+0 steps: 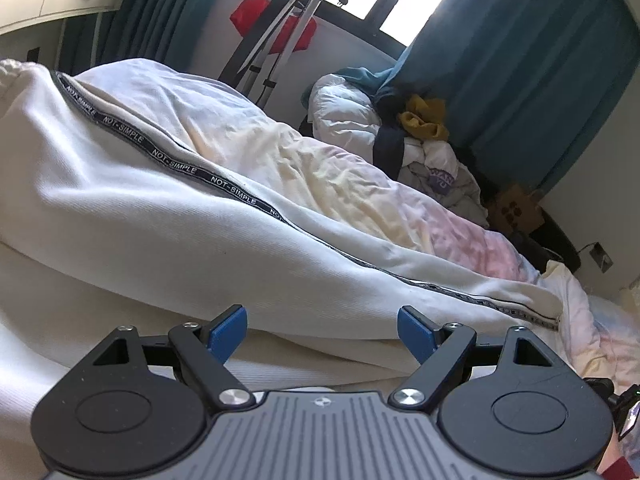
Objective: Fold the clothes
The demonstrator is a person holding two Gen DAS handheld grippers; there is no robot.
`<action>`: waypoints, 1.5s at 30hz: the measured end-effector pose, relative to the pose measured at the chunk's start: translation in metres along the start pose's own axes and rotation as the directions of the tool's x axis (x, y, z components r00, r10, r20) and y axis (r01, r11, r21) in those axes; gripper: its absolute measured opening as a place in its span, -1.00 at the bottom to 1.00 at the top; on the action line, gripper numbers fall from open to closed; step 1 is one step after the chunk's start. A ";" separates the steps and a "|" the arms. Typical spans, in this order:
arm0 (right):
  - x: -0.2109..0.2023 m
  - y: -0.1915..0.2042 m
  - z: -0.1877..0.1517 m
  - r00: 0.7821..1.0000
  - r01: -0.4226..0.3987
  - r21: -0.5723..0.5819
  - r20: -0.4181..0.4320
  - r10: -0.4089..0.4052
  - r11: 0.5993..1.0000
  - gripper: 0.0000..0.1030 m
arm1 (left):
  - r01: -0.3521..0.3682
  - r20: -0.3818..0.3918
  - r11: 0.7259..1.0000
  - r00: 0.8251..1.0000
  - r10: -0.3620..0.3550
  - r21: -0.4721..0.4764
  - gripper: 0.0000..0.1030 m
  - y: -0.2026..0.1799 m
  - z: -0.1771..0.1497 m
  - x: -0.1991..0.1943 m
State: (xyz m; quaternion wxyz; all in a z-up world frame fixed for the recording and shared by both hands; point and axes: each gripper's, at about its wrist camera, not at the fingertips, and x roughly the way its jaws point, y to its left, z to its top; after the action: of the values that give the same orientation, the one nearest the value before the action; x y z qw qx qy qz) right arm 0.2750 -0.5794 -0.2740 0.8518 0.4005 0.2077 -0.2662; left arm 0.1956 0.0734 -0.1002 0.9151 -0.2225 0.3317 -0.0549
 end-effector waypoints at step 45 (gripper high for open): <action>-0.120 0.057 -0.147 0.928 -0.309 -0.275 -0.295 0.225 0.911 0.32 | 0.271 -0.388 0.613 0.919 0.065 0.743 0.14 -0.170 0.014 0.222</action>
State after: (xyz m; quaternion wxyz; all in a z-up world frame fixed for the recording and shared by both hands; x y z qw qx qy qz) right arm 0.1969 -0.3976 -0.2604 0.8992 0.3146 0.2991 -0.0553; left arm 0.3844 -0.1291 -0.1448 0.8328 0.1950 0.4298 -0.2893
